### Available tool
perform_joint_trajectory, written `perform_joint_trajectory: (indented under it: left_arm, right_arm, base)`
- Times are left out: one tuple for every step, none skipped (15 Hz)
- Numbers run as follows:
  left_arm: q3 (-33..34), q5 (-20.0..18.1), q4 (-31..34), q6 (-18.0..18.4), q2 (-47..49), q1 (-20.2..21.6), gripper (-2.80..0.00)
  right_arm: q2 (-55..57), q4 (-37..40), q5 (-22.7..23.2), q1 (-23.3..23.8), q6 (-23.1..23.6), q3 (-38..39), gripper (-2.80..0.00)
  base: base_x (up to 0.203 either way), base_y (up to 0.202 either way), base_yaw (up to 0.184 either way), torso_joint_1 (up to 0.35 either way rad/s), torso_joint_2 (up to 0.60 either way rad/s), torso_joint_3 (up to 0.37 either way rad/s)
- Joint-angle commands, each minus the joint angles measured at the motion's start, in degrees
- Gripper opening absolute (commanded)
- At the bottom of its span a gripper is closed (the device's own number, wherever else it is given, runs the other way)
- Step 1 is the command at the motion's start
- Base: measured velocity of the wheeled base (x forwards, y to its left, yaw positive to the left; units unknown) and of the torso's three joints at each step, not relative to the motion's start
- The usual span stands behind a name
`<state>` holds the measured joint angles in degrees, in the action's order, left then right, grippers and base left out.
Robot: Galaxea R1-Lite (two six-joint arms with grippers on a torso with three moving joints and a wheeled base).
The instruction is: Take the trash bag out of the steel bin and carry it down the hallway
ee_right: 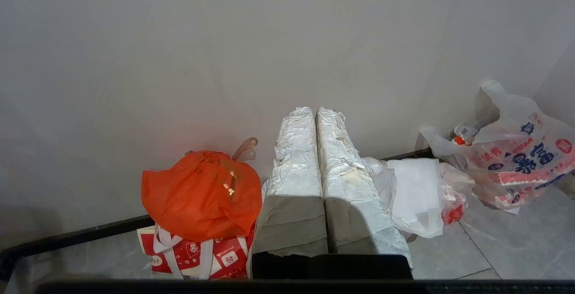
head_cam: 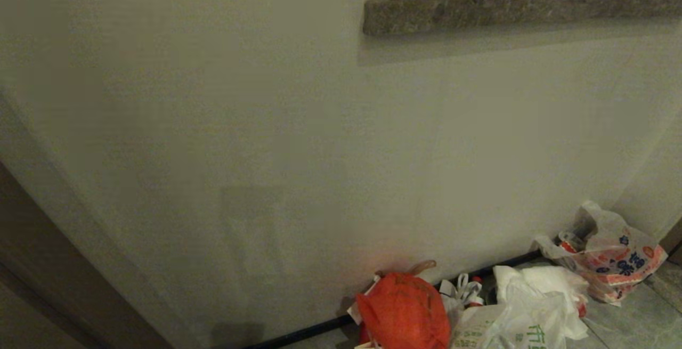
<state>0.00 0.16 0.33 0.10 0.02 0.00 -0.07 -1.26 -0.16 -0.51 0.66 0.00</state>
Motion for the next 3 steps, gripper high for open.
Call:
perform_joint_trajectory:
  left_arm:
    - [-0.1,0.0,0.0,0.0,0.0,0.0,-2.8]
    - [0.0,0.0,0.0,0.0,0.1,0.0,-2.8]
    - [0.0,0.0,0.0,0.0,0.0,0.0,-2.8]
  right_arm:
    - [0.1,-0.4,0.0,0.0,0.0,0.6,-2.8]
    - [0.1,-0.3,0.0,0.0,-0.2,0.6,-2.8]
    - [0.1,-0.2,0.0,0.0,-0.3,0.5,-2.8]
  base:
    - [0.0,0.0,0.0,0.0,0.0,0.0]
    - [0.0,0.0,0.0,0.0,0.0,0.0]
    - [0.0,0.0,0.0,0.0,0.0,0.0]
